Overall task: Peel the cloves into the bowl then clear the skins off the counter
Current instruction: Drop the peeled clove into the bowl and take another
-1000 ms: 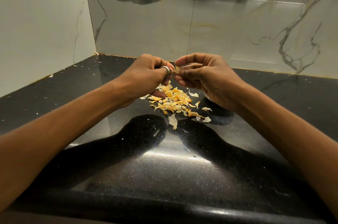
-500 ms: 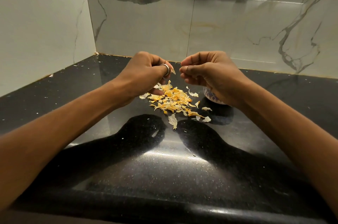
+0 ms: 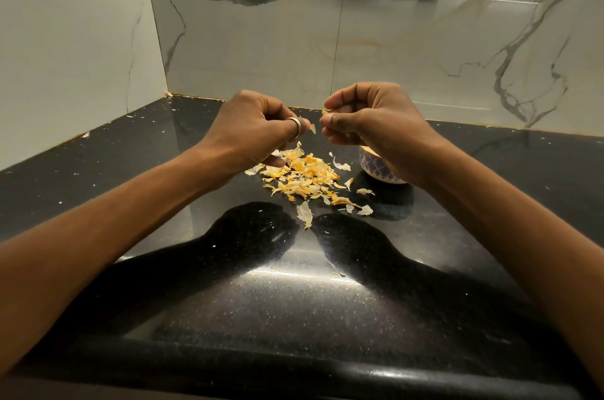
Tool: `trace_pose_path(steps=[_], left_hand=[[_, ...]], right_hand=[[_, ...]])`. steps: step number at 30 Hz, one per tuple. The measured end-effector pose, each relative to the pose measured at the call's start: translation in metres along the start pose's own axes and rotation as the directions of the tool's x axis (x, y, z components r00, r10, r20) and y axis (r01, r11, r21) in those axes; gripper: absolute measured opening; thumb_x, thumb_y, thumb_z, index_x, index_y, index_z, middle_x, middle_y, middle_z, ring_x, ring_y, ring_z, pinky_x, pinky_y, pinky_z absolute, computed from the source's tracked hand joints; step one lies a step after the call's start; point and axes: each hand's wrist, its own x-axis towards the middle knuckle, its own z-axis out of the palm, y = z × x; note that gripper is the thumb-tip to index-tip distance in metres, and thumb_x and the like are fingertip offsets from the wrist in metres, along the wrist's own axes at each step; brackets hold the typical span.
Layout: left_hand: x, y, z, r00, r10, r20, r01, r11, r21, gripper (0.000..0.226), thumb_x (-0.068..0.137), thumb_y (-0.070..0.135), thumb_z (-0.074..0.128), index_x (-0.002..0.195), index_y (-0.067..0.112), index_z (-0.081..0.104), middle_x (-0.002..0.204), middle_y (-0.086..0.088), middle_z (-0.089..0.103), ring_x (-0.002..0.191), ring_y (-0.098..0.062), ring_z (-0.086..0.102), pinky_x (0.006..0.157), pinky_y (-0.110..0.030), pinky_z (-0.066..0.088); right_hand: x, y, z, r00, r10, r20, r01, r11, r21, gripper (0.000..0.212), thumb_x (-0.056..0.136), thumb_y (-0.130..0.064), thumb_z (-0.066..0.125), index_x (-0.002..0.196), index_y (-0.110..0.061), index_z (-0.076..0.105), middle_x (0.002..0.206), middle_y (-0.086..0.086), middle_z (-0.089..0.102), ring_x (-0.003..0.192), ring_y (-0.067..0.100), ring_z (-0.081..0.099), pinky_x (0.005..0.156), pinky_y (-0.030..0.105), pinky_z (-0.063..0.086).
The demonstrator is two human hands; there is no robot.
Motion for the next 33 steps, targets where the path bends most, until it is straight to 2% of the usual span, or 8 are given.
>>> trace_pose_path(steps=[3, 7, 13, 17, 20, 24, 29, 33], left_hand=[[0.000, 0.000, -0.001, 1.000, 0.014, 0.002, -0.014, 1.000, 0.020, 0.002, 0.087, 0.013, 0.075, 0.086, 0.014, 0.074, 0.073, 0.003, 0.067, 0.062, -0.003, 0.063, 0.055, -0.028, 0.059], [-0.002, 0.000, -0.003, 0.999, 0.047, 0.022, -0.048, 0.998, 0.044, 0.014, 0.089, 0.005, 0.067, 0.087, 0.017, 0.074, 0.081, -0.005, 0.069, 0.067, -0.005, 0.063, 0.057, -0.028, 0.059], [-0.002, 0.002, -0.003, 0.999, 0.037, 0.015, -0.038, 0.999, 0.033, 0.015, 0.096, 0.014, 0.061, 0.088, 0.015, 0.074, 0.097, -0.018, 0.068, 0.081, -0.020, 0.062, 0.056, -0.025, 0.057], [0.000, -0.001, -0.002, 1.000, 0.027, 0.008, -0.028, 0.999, 0.040, 0.012, 0.094, 0.015, 0.065, 0.089, 0.010, 0.074, 0.097, -0.020, 0.069, 0.081, -0.023, 0.063, 0.054, -0.024, 0.056], [0.001, -0.002, -0.002, 0.999, 0.041, 0.000, -0.041, 0.997, 0.065, 0.008, 0.092, 0.016, 0.069, 0.089, 0.010, 0.074, 0.089, -0.013, 0.069, 0.076, -0.018, 0.064, 0.054, -0.023, 0.056], [0.000, -0.003, -0.003, 0.998, 0.068, 0.007, -0.068, 0.991, 0.111, 0.007, 0.088, 0.011, 0.072, 0.092, 0.016, 0.074, 0.085, -0.004, 0.072, 0.072, -0.009, 0.068, 0.055, -0.022, 0.056], [-0.001, -0.003, -0.004, 0.995, 0.095, 0.033, -0.099, 0.985, 0.143, 0.017, 0.086, 0.003, 0.068, 0.091, 0.019, 0.074, 0.084, -0.001, 0.071, 0.070, -0.006, 0.067, 0.057, -0.023, 0.058], [-0.001, -0.003, -0.004, 0.995, 0.098, 0.024, -0.100, 0.983, 0.154, 0.020, 0.086, 0.000, 0.065, 0.085, 0.018, 0.073, 0.080, -0.006, 0.072, 0.071, -0.015, 0.071, 0.055, -0.022, 0.057]], right_hand=[[0.001, 0.000, -0.002, 1.000, -0.014, -0.006, 0.014, 1.000, -0.017, 0.018, 0.089, 0.004, 0.067, 0.107, 0.002, 0.064, 0.091, 0.013, 0.069, 0.077, 0.016, 0.070, 0.067, 0.022, 0.057], [0.002, 0.001, -0.003, 1.000, -0.030, -0.006, 0.030, 0.998, -0.047, 0.017, 0.090, 0.002, 0.067, 0.107, 0.002, 0.065, 0.089, 0.011, 0.069, 0.077, 0.016, 0.070, 0.069, 0.023, 0.058], [0.003, 0.002, -0.004, 0.999, -0.038, -0.001, 0.038, 0.996, -0.079, 0.018, 0.091, 0.001, 0.067, 0.108, 0.003, 0.066, 0.091, 0.012, 0.070, 0.079, 0.017, 0.071, 0.069, 0.023, 0.058], [0.004, 0.003, -0.005, 0.999, -0.046, -0.010, 0.045, 0.995, -0.087, 0.018, 0.090, 0.000, 0.068, 0.108, 0.002, 0.067, 0.092, 0.013, 0.070, 0.079, 0.017, 0.071, 0.068, 0.021, 0.057], [0.005, 0.003, -0.008, 0.999, -0.053, -0.012, 0.052, 0.993, -0.109, 0.014, 0.090, 0.001, 0.067, 0.105, 0.001, 0.068, 0.091, 0.012, 0.071, 0.079, 0.016, 0.070, 0.070, 0.021, 0.057], [0.009, 0.003, -0.015, 0.994, -0.090, -0.059, 0.072, 0.964, -0.257, 0.011, 0.089, 0.001, 0.068, 0.099, -0.003, 0.073, 0.090, 0.010, 0.073, 0.081, 0.017, 0.071, 0.073, 0.022, 0.058], [0.011, 0.002, -0.025, 0.974, -0.186, -0.128, 0.089, 0.836, -0.542, 0.014, 0.086, -0.005, 0.069, 0.092, -0.015, 0.078, 0.086, 0.001, 0.074, 0.083, 0.017, 0.072, 0.083, 0.035, 0.061], [0.011, -0.002, -0.034, 0.965, -0.215, -0.147, 0.054, 0.718, -0.694, 0.020, 0.086, -0.003, 0.063, 0.093, -0.013, 0.079, 0.085, 0.002, 0.073, 0.082, 0.014, 0.067, 0.078, 0.031, 0.058]])
